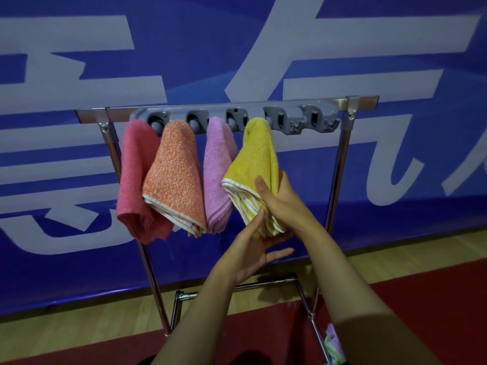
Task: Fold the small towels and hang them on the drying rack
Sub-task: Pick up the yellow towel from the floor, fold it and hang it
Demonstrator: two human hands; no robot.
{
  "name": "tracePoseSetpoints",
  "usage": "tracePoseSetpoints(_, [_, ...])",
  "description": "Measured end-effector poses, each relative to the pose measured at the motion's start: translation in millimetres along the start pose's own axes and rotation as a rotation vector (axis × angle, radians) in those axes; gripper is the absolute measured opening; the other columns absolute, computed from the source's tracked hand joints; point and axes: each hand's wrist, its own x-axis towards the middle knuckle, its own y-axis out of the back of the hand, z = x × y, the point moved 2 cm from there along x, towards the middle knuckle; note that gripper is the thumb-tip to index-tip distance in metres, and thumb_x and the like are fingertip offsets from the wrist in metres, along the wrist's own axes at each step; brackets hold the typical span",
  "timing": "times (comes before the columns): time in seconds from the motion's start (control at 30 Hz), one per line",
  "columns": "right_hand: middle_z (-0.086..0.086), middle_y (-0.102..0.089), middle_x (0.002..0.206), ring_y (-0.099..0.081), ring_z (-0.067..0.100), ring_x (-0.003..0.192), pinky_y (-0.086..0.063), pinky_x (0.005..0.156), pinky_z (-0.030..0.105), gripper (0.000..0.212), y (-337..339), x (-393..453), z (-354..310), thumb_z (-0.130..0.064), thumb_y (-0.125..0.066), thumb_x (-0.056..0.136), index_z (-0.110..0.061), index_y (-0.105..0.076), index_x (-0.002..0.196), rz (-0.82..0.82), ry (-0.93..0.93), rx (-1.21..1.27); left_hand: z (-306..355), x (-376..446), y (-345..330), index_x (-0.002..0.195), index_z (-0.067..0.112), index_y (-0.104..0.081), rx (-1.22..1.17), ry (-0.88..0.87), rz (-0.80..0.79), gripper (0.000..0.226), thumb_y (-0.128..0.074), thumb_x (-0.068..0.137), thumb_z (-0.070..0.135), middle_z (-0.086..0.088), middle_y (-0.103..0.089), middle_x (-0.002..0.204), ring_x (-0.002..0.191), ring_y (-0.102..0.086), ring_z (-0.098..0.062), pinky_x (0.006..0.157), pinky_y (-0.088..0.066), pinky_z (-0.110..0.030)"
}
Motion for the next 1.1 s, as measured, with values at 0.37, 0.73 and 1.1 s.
tracePoseSetpoints(0.37, [0.001,-0.075,0.116,-0.072,0.018,0.104,-0.057,0.071,0.031,0.080,25,-36,110,-0.079,-0.019,0.092,-0.024,-0.066,0.127,0.110,-0.344,0.346,-55,5,9,0.143,0.015,-0.056,0.157,0.197,0.074,0.047,-0.065,0.101,0.033,-0.014,-0.065,0.137,0.114,-0.069,-0.027,0.100,-0.057,-0.045])
tracePoseSetpoints(0.73, [0.009,-0.073,0.095,-0.068,0.007,0.063,-0.053,0.057,0.018,0.029,98,-72,265,-0.030,-0.042,0.110,-0.017,-0.066,0.102,0.126,-0.541,0.277,-192,91,7,0.132,0.018,-0.064,0.277,0.420,0.053,0.029,-0.051,0.108,0.026,-0.005,-0.072,0.111,0.090,-0.070,-0.015,0.085,-0.058,-0.033])
tracePoseSetpoints(1.1, [0.008,-0.062,0.095,-0.058,0.023,0.086,-0.051,0.081,0.035,0.022,76,-155,513,-0.015,-0.047,0.104,-0.007,-0.067,0.111,0.207,-0.985,0.089,-371,138,95,0.121,0.011,-0.069,0.392,0.707,0.236,0.025,-0.049,0.108,0.018,0.000,-0.069,0.086,0.065,-0.061,-0.010,0.060,-0.047,-0.020])
